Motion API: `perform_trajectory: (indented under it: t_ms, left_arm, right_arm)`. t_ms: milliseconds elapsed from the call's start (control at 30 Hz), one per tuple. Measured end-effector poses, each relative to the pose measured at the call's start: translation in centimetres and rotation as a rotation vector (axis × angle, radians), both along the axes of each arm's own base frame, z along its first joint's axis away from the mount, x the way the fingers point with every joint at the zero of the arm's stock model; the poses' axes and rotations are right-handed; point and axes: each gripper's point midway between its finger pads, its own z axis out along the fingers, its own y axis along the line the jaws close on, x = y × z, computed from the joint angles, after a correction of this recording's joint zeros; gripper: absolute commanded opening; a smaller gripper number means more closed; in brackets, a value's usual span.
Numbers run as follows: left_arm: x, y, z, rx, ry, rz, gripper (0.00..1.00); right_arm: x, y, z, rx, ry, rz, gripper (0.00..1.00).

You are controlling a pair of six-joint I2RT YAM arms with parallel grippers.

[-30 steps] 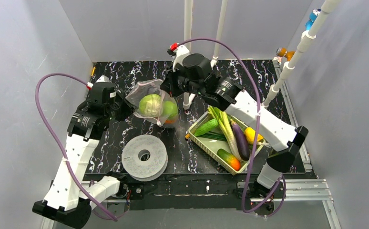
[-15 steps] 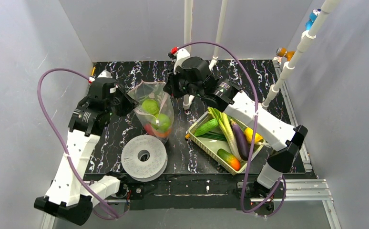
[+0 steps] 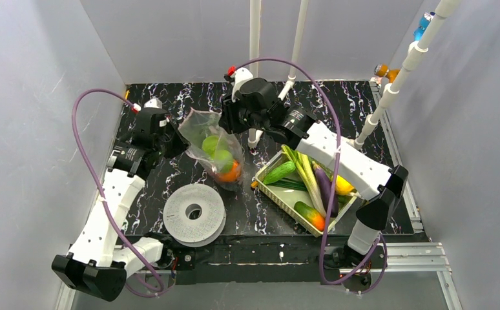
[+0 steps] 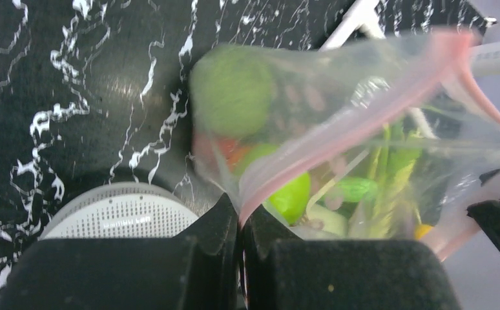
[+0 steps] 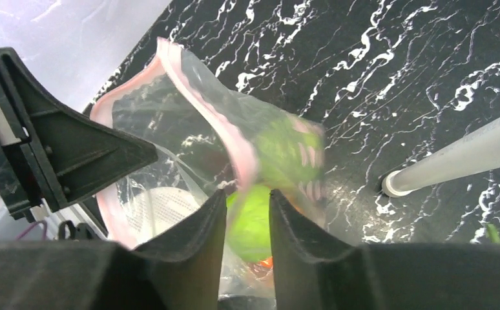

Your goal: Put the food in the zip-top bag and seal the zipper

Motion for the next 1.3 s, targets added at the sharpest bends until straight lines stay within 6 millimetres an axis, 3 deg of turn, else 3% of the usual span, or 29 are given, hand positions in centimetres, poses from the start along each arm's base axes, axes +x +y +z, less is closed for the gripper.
perform_trajectory:
  t_ms: [133, 267, 367, 567, 667, 867, 1067, 1167, 1300]
  left_arm:
    - [1.1, 0.1, 0.8, 0.033, -0.064, -0.021, 0.0]
    - [2.3, 0.1, 0.9, 0.076, -0.099, -0.056, 0.0]
    - [2.9, 0.0, 0.9, 0.097, -0.114, -0.077, 0.0]
    - [4.1, -0.7, 0.7, 0.121, -0.136, -0.137, 0.0]
    - [4.5, -0.8, 0.6, 0.141, -0.147, -0.162, 0.0]
    - [5.3, -1.3, -0.2, 0.154, -0.174, -0.197, 0.0]
    - [4.8, -1.6, -2.6, 0.134, -0.136, -0.248, 0.0]
    - [4.6, -1.6, -3.1, 0.133, -0.148, -0.255, 0.0]
    - [4.5, -1.6, -3.4, 0.136, -0.153, -0.263, 0.0]
  right_arm:
    - [0.3, -0.5, 1.7, -0.004, -0.019, -0.02, 0.78]
    - [0.2, -2.1, 2.8, -0.027, -0.034, -0.058, 0.91]
    - [-0.5, -4.7, 2.3, -0.062, -0.027, -0.101, 0.94]
    - [-4.2, -13.7, -1.2, -0.111, 0.063, -0.235, 0.97]
    - [-6.3, -18.0, -4.4, -0.118, 0.138, -0.334, 0.97]
    - [-9.3, -23.5, -11.7, -0.219, 0.338, -0.525, 0.97]
    - [-9.5, -27.6, -14.8, -0.36, 0.446, -0.731, 0.94]
    - [-9.6, -29.3, -16.7, -0.478, 0.507, -0.808, 0.83]
    - [-9.4, -28.7, -17.9, -0.525, 0.551, -0.763, 0.82]
